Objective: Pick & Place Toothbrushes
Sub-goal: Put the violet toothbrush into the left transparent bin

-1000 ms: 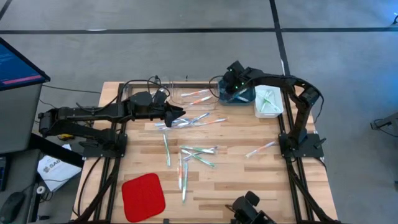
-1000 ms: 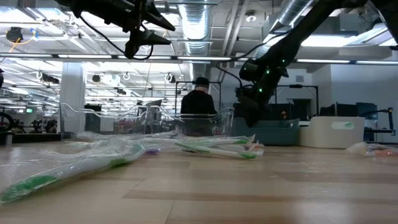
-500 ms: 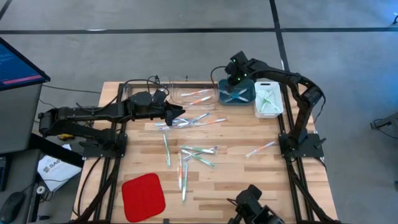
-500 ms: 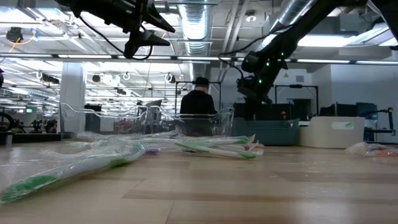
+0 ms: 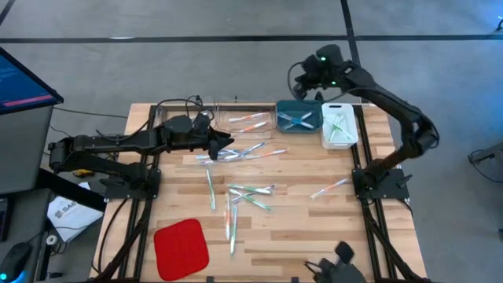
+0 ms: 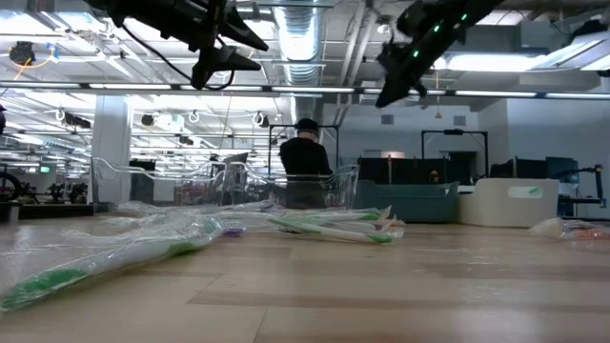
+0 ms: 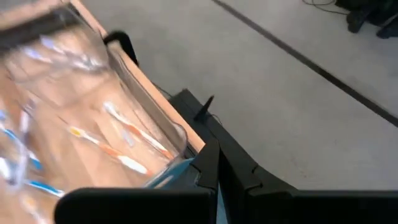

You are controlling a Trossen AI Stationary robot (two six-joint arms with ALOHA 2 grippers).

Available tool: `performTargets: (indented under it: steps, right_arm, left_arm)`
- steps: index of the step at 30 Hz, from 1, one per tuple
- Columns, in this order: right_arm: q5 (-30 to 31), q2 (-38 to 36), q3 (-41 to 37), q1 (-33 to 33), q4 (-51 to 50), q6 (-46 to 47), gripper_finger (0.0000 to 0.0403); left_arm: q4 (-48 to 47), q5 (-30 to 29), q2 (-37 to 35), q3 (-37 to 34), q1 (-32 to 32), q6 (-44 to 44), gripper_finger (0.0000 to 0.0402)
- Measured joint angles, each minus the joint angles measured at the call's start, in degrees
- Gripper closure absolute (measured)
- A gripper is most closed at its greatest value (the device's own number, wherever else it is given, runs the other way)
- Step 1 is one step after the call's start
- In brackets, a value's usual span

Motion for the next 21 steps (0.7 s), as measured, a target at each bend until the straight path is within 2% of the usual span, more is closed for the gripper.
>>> performTargets:
  steps: [8,12,17,21]
  right_arm:
    - [0.5,-11.6,0.0,5.4,-9.1,8.3,0.0403]
    - [4.1,-15.7,0.0,10.5,-11.3,13.3,0.0403]
    - [7.8,-17.6,0.0,18.0,-13.3,17.8,0.0403]
    - [8.1,-17.0,0.0,23.7,-13.9,18.7,0.0403]
  left_arm:
    - [0.0,7.7,0.0,0.0,-1.1,0.1,0.0243]
    - [0.0,8.5,0.0,0.0,-3.8,0.3,0.0243]
    - [-0.2,8.6,0.0,0.0,-7.5,2.4,0.0243]
    - [-0.3,8.6,0.0,0.0,-10.5,1.5,0.0243]
